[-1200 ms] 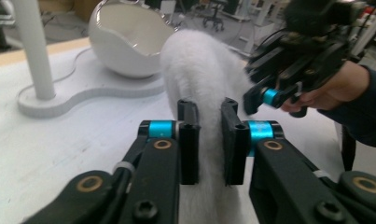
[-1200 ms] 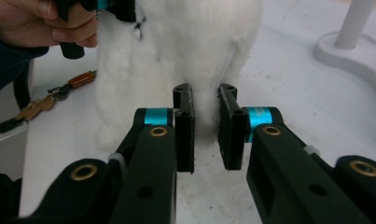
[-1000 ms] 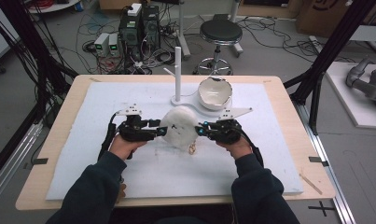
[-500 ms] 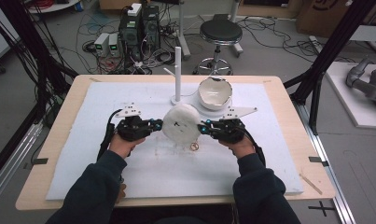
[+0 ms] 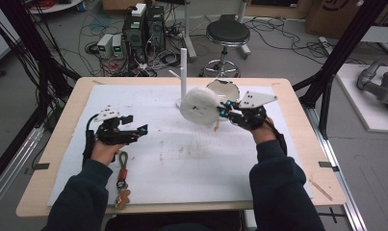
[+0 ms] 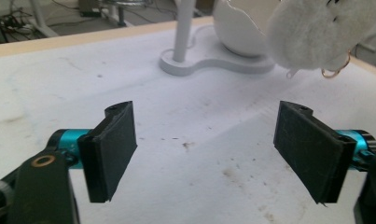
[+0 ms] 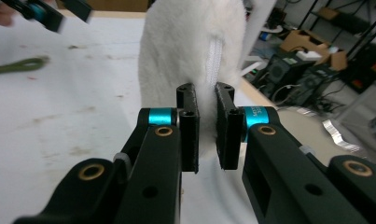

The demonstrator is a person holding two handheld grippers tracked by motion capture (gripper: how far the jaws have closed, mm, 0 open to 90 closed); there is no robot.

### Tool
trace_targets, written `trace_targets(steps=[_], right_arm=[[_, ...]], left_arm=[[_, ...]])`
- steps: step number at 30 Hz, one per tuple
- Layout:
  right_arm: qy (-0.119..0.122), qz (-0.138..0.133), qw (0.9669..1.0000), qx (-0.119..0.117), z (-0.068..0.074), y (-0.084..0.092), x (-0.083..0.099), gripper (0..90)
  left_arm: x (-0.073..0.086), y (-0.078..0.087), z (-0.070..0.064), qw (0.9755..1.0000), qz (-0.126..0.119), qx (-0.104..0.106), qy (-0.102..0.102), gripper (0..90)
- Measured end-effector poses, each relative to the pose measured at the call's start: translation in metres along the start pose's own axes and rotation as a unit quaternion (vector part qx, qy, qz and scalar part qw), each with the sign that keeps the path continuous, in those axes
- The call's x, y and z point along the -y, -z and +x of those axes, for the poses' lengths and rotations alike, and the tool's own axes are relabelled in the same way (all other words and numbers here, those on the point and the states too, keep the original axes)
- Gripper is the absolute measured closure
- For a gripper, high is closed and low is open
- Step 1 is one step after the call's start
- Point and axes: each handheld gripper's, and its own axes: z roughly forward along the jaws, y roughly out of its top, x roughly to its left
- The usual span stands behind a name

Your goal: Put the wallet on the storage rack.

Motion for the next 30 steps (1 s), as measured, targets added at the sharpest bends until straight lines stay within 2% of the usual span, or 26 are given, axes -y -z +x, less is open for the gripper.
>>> trace_targets(steps=[1,2,3,4,5,6,9,15,20,26,28,30], right_arm=[[0.000,0.000,1.0000,0.000,0.000,0.000,0.000,82.5],[0.032,0.008,0.9994,0.011,-0.014,0.000,-0.011,82.4],[0.032,0.008,0.9994,0.011,-0.014,0.000,-0.011,82.4],[0.061,0.015,0.9978,0.024,-0.025,0.000,-0.018,82.4],[0.065,0.024,0.9973,0.026,-0.029,-0.001,-0.021,82.4],[0.081,0.025,0.9958,0.034,-0.035,-0.001,-0.023,82.4],[0.098,0.036,0.9935,0.046,-0.050,-0.005,-0.028,82.3],[0.098,0.046,0.9914,0.073,-0.074,-0.013,-0.029,82.2],[0.101,0.055,0.9891,0.092,-0.087,-0.020,-0.021,82.2],[0.116,0.068,0.9827,0.127,-0.095,-0.021,-0.014,82.2],[0.131,0.080,0.9785,0.138,-0.095,-0.020,-0.012,82.2],[0.149,0.100,0.9720,0.152,-0.095,-0.020,-0.010,82.2]], left_arm=[[0.000,0.000,0.000,1.0000,0.000,0.000,0.000,20.9],[0.002,0.005,0.004,1.0000,-0.002,-0.004,0.005,20.9],[0.004,0.008,0.007,0.9999,-0.005,-0.007,0.008,20.9],[0.008,0.012,0.010,0.9998,-0.009,-0.010,0.015,20.9],[0.010,0.014,0.013,0.9997,-0.011,-0.013,0.019,20.9],[0.014,0.018,0.017,0.9993,-0.014,-0.015,0.030,21.0],[0.016,0.021,0.022,0.9988,-0.021,-0.019,0.041,21.2],[0.018,0.022,0.025,0.9984,-0.021,-0.019,0.049,22.8],[0.019,0.020,0.026,0.9984,-0.018,-0.018,0.051,23.0],[0.020,0.020,0.027,0.9978,-0.022,-0.019,0.060,23.2],[0.020,0.020,0.027,0.9978,-0.022,-0.019,0.060,23.2],[0.020,0.021,0.027,0.9976,-0.023,-0.019,0.062,23.2]])
